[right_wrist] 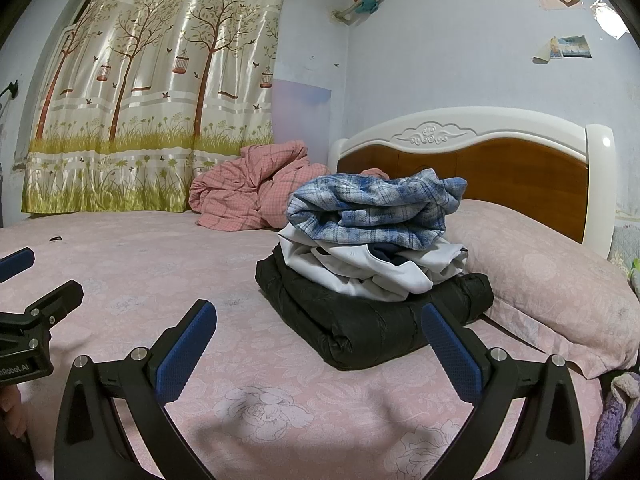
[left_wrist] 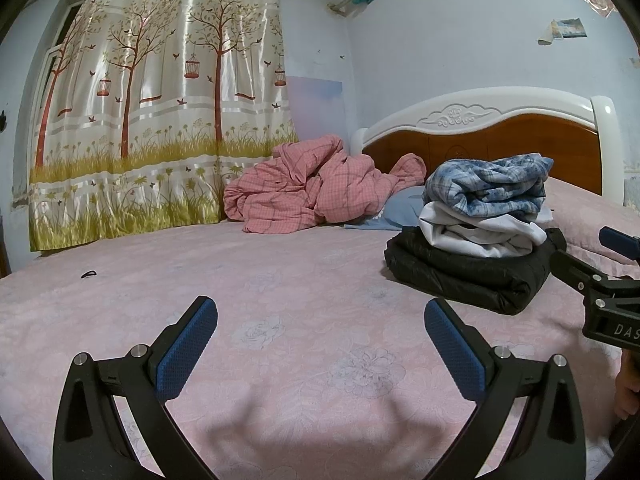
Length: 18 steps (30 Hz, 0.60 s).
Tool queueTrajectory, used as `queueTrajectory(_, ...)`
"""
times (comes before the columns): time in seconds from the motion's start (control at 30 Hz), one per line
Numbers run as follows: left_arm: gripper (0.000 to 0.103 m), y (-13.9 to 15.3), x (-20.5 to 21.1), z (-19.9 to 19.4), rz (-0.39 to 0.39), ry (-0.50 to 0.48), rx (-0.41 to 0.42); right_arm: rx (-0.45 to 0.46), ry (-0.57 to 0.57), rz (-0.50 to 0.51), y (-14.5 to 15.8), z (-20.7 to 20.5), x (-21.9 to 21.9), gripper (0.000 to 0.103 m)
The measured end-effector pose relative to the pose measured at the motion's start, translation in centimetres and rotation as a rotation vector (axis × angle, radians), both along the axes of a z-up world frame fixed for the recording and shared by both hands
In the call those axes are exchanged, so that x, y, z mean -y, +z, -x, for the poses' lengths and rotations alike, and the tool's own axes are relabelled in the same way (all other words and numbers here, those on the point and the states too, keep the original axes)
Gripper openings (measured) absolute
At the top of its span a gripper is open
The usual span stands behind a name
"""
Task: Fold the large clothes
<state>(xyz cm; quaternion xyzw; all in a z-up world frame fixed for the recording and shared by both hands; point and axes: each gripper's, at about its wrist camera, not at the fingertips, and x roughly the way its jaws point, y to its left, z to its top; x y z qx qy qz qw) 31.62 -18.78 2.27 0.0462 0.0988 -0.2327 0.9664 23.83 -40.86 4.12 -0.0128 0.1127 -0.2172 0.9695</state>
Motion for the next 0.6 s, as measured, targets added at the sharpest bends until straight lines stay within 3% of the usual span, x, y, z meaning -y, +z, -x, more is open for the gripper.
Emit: queueTrajectory(0.6, 0.103, -0.05, -0.31, 0.09, -0.004, -0.003, -0.001, 0.000, 0.002, 0.003, 0.00, 0.00, 0.11, 0.103)
